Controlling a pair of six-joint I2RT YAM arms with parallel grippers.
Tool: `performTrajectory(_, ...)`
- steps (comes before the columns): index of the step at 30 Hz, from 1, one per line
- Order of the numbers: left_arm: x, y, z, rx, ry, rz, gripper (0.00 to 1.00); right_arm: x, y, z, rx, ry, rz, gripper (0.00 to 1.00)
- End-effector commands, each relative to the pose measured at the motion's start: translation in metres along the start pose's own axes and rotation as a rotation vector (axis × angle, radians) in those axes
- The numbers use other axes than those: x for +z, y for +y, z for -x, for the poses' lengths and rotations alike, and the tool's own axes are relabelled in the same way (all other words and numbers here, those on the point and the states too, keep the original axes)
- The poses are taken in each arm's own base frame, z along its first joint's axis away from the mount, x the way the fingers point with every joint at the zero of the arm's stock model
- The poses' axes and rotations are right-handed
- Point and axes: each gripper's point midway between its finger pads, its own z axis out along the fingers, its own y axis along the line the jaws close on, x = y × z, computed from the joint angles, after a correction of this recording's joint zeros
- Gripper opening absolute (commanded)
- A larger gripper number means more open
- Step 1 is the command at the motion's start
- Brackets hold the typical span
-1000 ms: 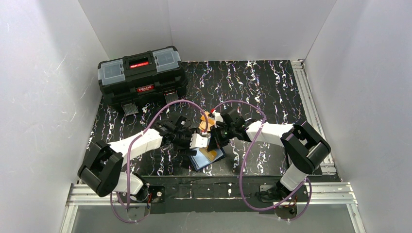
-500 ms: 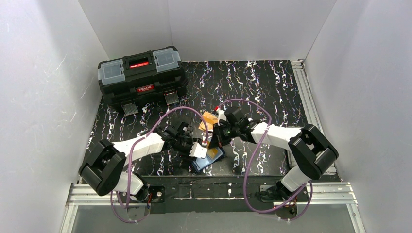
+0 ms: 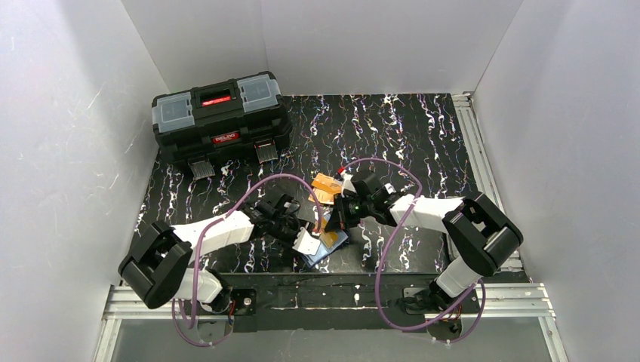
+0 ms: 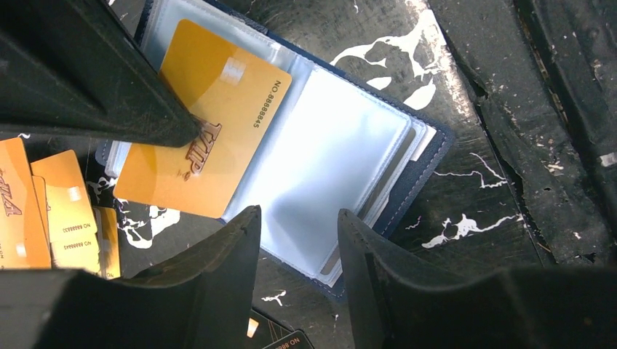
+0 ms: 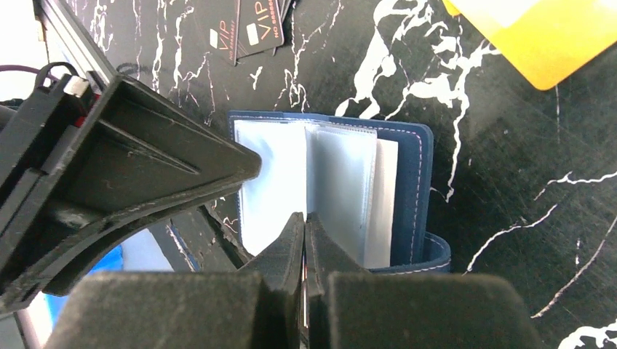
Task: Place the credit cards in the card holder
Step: Insert the credit card into the card holder.
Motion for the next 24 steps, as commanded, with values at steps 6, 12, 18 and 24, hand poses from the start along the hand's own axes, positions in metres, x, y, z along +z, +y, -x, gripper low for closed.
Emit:
performTrajectory(6,-0.009,-0.023,-0.001,0.016,0.019,-0.046,0.40,0.003,-0.008,0.006,0.016,-0.088,-0.011,0.01)
performTrajectory(12,-0.010,-0.020,0.004,0.031,0.010,-0.058,0.36,0.006,-0.007,0.004,0.045,-0.089,0.013,0.01)
performTrajectory(18,-0.006,-0.024,0.015,0.042,-0.020,-0.114,0.39,0.008,-0.005,0.003,0.068,-0.099,0.033,0.01)
performTrajectory(24,0.001,-0.038,0.008,0.081,-0.001,-0.174,0.39,0.008,-0.007,0.000,0.088,-0.103,0.037,0.01)
